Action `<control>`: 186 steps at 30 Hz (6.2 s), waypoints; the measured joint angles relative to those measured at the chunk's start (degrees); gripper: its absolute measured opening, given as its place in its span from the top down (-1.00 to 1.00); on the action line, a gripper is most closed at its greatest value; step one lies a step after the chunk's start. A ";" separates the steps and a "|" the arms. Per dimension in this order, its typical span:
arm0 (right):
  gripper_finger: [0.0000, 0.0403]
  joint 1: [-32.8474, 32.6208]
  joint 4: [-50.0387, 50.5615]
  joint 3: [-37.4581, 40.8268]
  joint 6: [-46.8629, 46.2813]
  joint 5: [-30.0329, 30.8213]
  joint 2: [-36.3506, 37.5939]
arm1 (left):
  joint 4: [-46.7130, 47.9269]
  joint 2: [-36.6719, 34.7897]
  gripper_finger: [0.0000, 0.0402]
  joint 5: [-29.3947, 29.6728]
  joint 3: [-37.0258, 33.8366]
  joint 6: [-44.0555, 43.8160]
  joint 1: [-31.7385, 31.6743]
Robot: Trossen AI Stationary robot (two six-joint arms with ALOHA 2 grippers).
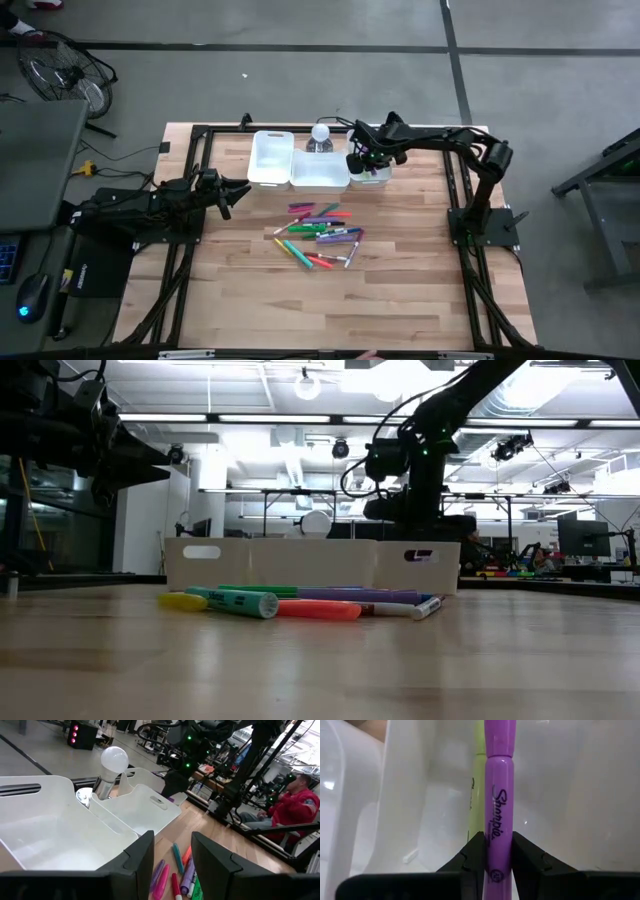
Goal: Pick & Place Markers
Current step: Put the violet highlighter pen into the right white bin, then put the bottom purple highlighter pen into the right white bin
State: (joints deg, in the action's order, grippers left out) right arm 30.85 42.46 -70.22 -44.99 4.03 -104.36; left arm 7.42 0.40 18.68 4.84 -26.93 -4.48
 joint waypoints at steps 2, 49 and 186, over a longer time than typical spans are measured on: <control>0.66 0.00 -0.15 0.00 0.29 -0.04 0.00 | 0.01 0.00 0.36 0.00 0.00 0.00 -0.02; 0.39 -29.50 -1.54 0.00 34.75 -4.61 11.04 | 0.01 0.00 0.36 0.01 0.00 0.02 0.00; 0.73 -39.12 -4.33 -1.70 -7.82 4.98 6.19 | 0.00 -0.02 0.36 -0.11 0.00 0.02 -0.02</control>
State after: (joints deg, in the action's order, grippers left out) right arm -8.27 38.14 -71.92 -52.81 9.01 -98.17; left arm 7.42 0.38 18.57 4.84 -26.92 -4.49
